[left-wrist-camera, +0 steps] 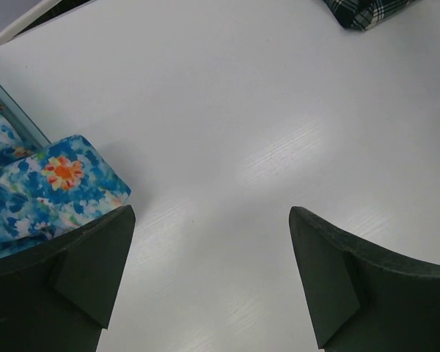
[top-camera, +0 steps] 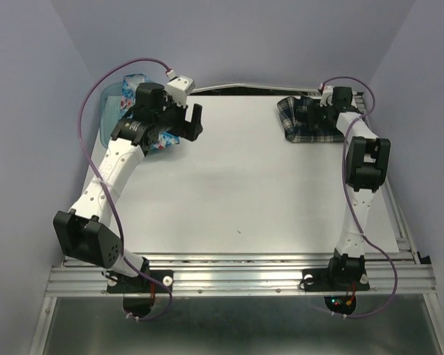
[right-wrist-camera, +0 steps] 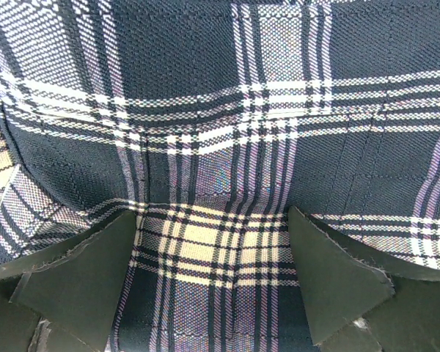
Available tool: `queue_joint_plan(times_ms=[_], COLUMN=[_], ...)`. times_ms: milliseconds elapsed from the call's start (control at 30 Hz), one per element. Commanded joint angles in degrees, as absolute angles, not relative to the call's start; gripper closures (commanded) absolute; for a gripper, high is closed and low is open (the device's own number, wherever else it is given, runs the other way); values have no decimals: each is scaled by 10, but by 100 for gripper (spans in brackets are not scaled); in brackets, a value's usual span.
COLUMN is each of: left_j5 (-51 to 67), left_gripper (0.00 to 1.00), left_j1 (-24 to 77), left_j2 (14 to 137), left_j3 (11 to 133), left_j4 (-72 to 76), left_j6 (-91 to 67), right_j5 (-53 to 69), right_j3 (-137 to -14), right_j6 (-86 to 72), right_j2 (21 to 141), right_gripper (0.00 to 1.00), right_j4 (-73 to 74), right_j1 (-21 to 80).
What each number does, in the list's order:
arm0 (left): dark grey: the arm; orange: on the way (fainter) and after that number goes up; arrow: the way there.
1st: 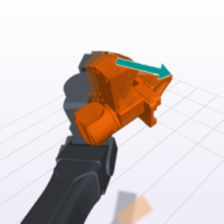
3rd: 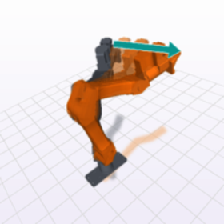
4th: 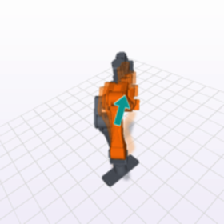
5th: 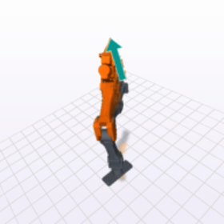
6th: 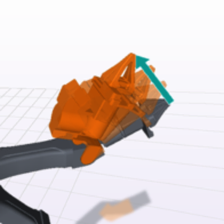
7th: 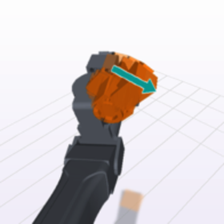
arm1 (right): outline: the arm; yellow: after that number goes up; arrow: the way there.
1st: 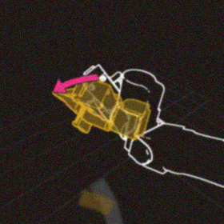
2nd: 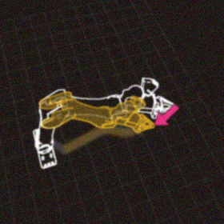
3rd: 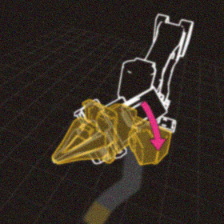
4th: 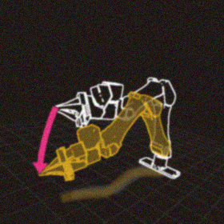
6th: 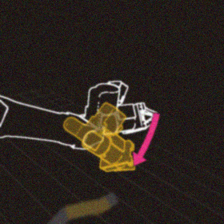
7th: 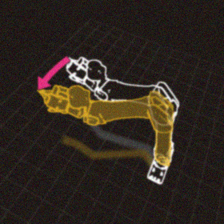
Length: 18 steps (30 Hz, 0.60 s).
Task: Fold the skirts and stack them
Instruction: Neatly place the folded skirt to the corner
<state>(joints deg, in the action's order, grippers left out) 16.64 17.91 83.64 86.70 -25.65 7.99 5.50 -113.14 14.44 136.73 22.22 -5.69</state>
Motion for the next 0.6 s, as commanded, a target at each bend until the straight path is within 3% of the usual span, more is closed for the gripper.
queue_joint_plan(times_ms=[0,167,367,567], left_j5=[190,232,262,276], left_gripper=[1,1,1,1], left_j1=[166,134,68,-12], left_j2=[839,850,856,838], left_j3=[873,882,907,886], left_j4=[-254,-251,-221,-155], left_j6=[87,71,43,4], right_j5=[32,36,41,93], right_j3=[-1132,-1166,-1220,-1190], right_j6=[184,168,148,108], right_j2=[1412,1373,1269,1147], right_gripper=[10,0,0,0], right_j4=[294,314,340,352], right_j1=[-62,-62,-62,-62])
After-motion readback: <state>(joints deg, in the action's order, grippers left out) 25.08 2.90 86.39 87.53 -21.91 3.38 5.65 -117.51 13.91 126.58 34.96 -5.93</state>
